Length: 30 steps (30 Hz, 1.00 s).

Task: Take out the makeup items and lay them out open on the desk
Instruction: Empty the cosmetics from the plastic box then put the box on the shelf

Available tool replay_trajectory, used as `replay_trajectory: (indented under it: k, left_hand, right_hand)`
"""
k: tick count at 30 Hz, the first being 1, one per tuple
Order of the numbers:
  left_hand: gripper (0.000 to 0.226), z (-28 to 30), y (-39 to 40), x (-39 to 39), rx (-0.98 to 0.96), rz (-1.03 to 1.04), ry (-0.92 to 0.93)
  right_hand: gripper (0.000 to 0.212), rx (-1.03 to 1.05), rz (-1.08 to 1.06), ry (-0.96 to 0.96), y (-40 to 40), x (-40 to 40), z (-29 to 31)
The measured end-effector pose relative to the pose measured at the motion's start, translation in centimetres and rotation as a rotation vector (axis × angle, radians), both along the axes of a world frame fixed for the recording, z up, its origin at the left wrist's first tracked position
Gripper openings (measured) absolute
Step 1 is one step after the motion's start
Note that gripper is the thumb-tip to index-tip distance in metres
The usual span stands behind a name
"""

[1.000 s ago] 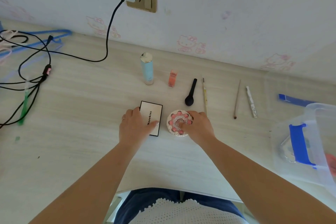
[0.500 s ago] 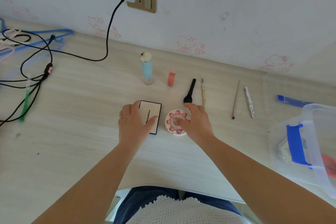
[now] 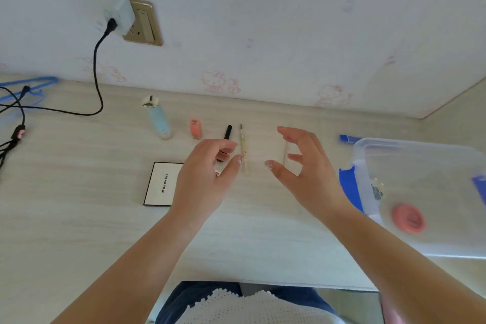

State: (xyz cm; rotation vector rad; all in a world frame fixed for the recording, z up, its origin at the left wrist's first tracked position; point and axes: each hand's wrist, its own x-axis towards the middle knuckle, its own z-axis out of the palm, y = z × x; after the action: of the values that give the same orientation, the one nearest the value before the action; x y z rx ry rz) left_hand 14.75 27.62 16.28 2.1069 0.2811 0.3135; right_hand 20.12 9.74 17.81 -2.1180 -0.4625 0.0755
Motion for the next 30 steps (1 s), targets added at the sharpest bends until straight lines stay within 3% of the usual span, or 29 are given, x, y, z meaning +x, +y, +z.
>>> replay_trajectory:
  k: [8, 14, 17, 20, 25, 30]
  left_hand:
    - [0.017, 2.5, -13.6, 2.4, -0.026, -0.190, -0.091]
    - [0.022, 2.8, -21.8, 4.3, 0.089, -0.371, -0.068]
    - [0.041, 1.8, -25.2, 6.0, 0.272, -0.504, 0.079]
    - [0.062, 0.0, -28.1, 8.1, 0.386, -0.572, 0.337]
    - [0.078, -3.2, -31.3, 11.2, 0.649, -0.595, 0.641]
    - [0.079, -5.5, -32.3, 11.8, 0.726, -0.525, 0.825]
  right_hand:
    - [0.054, -0.082, -0.110, -0.149, -16.8, 1.2, 3.9]
    - [0.050, -0.345, -0.060, -0.120, -26.5, 3.6, 3.1]
    - [0.058, -0.711, 0.168, -0.056, -28.9, 4.8, 1.4]
    - [0.064, -0.945, 0.323, 0.072, -30.2, 6.1, -0.8]
    - [0.050, -1.169, 0.460, 0.021, -30.1, 7.9, -4.0]
    - [0.039, -1.291, 0.553, 0.020, -29.5, 8.8, -5.5]
